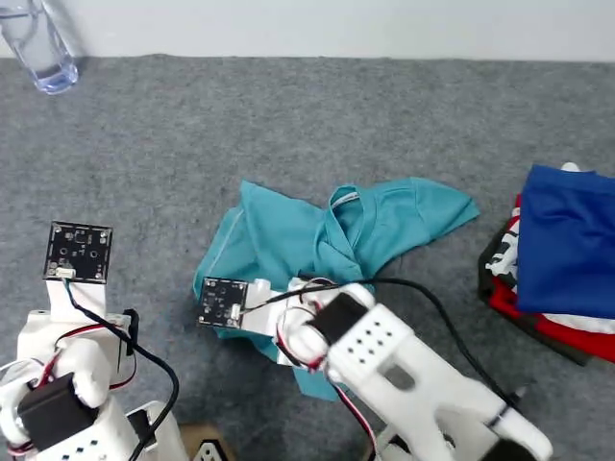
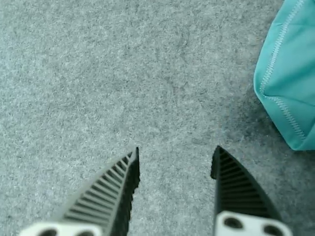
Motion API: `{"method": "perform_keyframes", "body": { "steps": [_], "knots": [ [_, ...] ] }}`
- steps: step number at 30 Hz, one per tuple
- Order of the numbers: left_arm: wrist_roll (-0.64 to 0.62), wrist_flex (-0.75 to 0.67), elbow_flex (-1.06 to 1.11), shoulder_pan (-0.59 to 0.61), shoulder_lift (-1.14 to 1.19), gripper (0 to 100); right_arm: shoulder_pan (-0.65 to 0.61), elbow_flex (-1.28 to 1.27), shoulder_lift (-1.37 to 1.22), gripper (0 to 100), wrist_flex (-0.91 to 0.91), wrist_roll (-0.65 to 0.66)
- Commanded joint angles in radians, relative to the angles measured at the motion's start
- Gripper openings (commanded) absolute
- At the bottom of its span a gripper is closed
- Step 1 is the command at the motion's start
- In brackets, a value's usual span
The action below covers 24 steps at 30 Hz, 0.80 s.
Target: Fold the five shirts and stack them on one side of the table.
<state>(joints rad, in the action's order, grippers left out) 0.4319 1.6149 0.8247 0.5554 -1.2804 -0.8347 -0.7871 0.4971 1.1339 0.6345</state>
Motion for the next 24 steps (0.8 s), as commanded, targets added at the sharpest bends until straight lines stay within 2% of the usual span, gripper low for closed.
{"method": "perform_keyframes", "body": {
  "steps": [1, 5, 12, 15, 20, 24],
  "knots": [
    [-0.009, -0.026, -0.004, 0.000, -0.006, 23, -0.002, 0.103, -0.084, 32.9, 0.019, 0.014],
    [-0.009, -0.026, -0.004, 0.000, -0.006, 23, 0.010, 0.121, -0.154, 30.3, 0.021, 0.017],
    [-0.009, -0.026, -0.004, 0.000, -0.006, 23, 0.018, 0.123, -0.107, 1.2, 0.065, 0.031],
    [-0.009, -0.026, -0.004, -0.002, -0.006, 23, 0.030, 0.140, -0.039, 1.0, 0.139, 0.084],
    [-0.009, -0.026, -0.004, -0.002, -0.006, 23, 0.090, 0.215, 0.093, 0.9, 0.259, 0.103],
    [-0.009, -0.025, -0.004, -0.003, -0.006, 23, 0.110, 0.224, 0.134, 0.9, 0.278, 0.112]
  ]
}}
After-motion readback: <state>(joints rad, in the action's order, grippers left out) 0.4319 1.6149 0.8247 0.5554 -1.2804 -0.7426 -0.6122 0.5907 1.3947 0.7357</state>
